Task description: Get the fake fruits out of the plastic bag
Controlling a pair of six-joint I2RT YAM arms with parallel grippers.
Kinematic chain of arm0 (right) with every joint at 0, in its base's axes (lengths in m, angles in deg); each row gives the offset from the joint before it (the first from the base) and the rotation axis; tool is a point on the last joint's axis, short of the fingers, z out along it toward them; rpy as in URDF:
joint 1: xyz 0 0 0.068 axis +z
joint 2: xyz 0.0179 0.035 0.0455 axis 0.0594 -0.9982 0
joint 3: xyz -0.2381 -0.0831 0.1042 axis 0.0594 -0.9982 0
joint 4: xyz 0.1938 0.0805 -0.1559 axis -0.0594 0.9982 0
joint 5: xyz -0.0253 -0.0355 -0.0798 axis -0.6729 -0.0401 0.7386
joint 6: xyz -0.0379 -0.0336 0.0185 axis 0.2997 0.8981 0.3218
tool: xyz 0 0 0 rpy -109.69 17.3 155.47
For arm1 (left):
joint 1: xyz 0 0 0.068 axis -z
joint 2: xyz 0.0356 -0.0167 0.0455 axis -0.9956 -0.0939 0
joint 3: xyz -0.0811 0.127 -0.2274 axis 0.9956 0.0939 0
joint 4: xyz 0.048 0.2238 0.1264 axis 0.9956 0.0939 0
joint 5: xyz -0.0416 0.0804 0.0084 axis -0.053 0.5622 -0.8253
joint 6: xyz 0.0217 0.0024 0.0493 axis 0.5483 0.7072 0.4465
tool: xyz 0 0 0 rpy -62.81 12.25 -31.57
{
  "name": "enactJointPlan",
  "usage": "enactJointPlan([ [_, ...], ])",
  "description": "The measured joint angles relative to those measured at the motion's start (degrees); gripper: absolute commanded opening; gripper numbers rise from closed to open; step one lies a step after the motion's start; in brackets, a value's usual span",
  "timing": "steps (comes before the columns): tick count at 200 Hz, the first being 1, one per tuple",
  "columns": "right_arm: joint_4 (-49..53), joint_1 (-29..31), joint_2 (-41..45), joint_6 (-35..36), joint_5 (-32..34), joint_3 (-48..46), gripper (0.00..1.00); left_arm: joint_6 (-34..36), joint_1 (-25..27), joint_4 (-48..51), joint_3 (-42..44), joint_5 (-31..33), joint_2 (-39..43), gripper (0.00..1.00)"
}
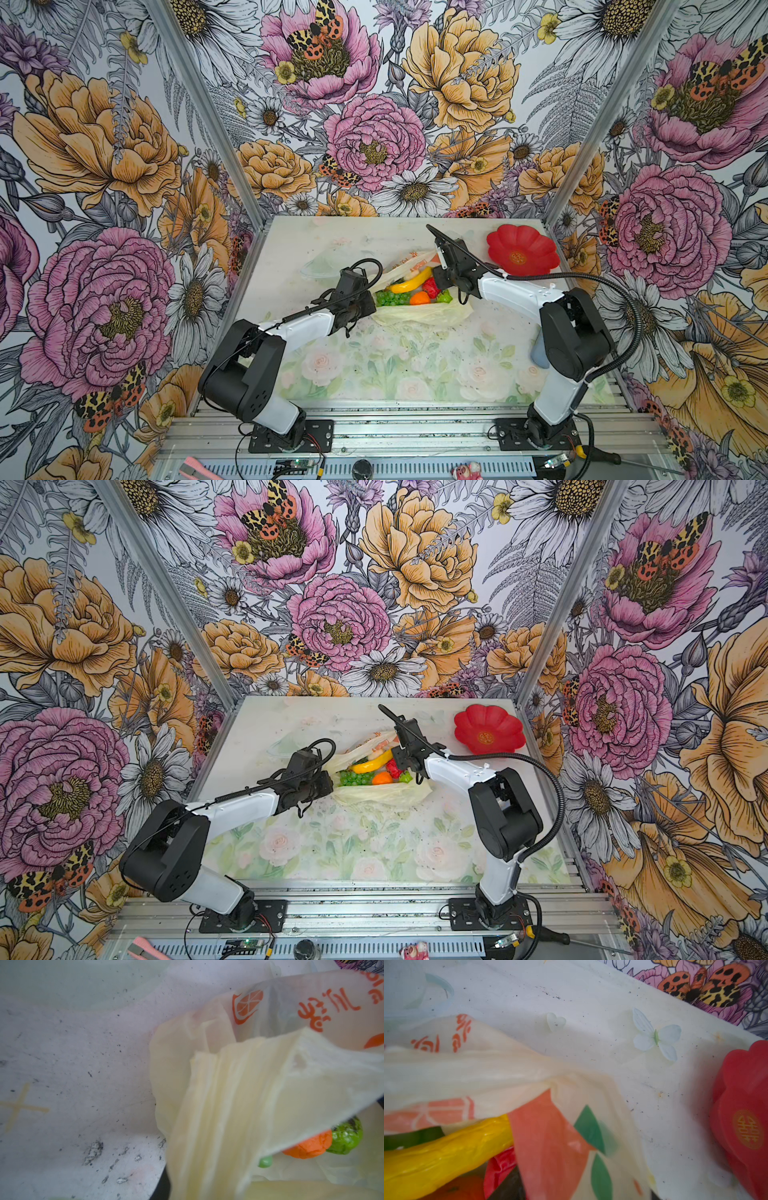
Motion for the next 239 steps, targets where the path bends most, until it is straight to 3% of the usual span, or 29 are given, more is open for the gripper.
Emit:
enactJointPlan([
  [19,1.09,-0.55,-2.03,0.24,-1.68,2.45,0.15,0.44,-0.26,0.35,0.00,0.26,0.00,0.13],
  [32,1.64,-0.83,-1.70,1.14,-6.34,3.28,0.00,0.85,-1.31,0.92,0.02,0.39,0.31,0.12],
  [72,-0.44,-2.01,4.20,0.35,-22.93,2.36,0.00,1.29,-8.68,1.68,3.74,2.14,8.28,0.05],
  [108,-15.30,-5.79,9.84,-11.41,-32.87,-6.23,0.00,1.55,-10.40,1.36,8.20,5.60,17.94,0.05],
  [165,-26.58,-8.90,3.37,-24.96,-37.70,-11.72,0.00,0.20,-7.61,0.59,11.91,4.74,10.64,0.09],
  [199,-24.22,-8.44,1.79,-25.29,-37.83,-10.99,0.00,-0.55,-8.22,0.85,12.81,2.97,9.07,0.13],
  [219,-18.69,-6.93,1.25,-22.53,-35.69,-6.95,0.00,-0.13,-8.31,1.84,11.61,2.21,8.68,0.23],
  [226,-16.83,-6.23,1.14,-21.44,-34.47,-5.14,0.10,0.15,-8.31,2.47,10.67,2.01,8.41,0.28],
  [239,-14.67,-4.76,1.38,-19.80,-32.00,-3.17,0.40,0.92,-7.89,3.41,8.31,1.86,7.82,0.31],
])
